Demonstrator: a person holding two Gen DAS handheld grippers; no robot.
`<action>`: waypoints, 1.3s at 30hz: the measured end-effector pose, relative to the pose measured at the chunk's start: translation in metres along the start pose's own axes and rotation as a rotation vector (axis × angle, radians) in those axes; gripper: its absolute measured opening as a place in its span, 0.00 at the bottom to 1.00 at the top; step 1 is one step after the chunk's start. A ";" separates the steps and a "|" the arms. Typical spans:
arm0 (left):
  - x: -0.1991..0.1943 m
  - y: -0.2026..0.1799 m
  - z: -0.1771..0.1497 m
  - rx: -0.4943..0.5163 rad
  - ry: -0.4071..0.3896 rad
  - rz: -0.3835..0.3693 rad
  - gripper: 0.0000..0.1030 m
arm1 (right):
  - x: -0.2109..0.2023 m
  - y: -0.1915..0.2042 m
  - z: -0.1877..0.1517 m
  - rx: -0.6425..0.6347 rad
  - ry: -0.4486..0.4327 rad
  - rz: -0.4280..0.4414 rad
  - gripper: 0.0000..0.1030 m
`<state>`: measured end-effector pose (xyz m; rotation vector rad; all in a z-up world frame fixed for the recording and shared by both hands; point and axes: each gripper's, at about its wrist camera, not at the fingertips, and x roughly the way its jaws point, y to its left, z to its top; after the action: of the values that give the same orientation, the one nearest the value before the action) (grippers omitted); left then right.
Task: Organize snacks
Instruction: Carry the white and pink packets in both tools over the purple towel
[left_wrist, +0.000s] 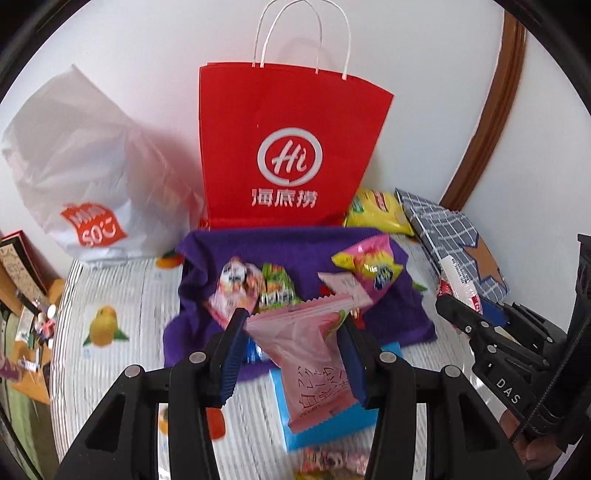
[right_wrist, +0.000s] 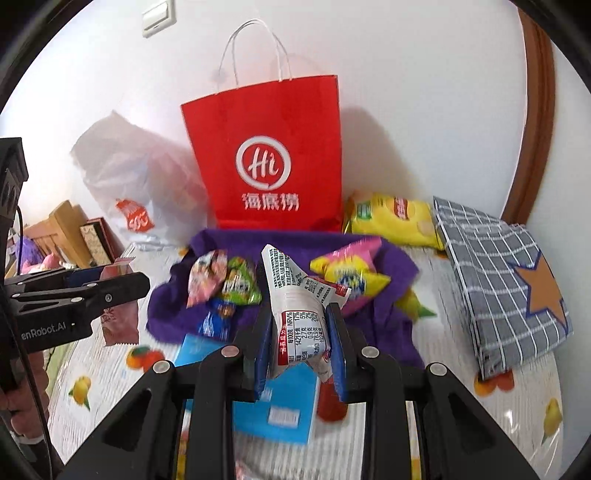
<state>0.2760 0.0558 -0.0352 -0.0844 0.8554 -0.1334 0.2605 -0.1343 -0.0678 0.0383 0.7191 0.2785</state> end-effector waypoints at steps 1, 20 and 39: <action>0.003 0.001 0.004 -0.002 -0.003 0.001 0.44 | 0.006 -0.002 0.006 0.004 0.000 0.000 0.27; 0.086 0.039 0.041 -0.081 0.030 0.018 0.44 | 0.099 -0.018 0.059 0.033 0.014 0.017 0.27; 0.114 0.047 0.037 -0.103 0.101 0.008 0.44 | 0.134 -0.024 0.045 -0.041 0.121 0.004 0.29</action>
<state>0.3817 0.0858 -0.1027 -0.1717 0.9632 -0.0871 0.3917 -0.1194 -0.1239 -0.0158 0.8331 0.3012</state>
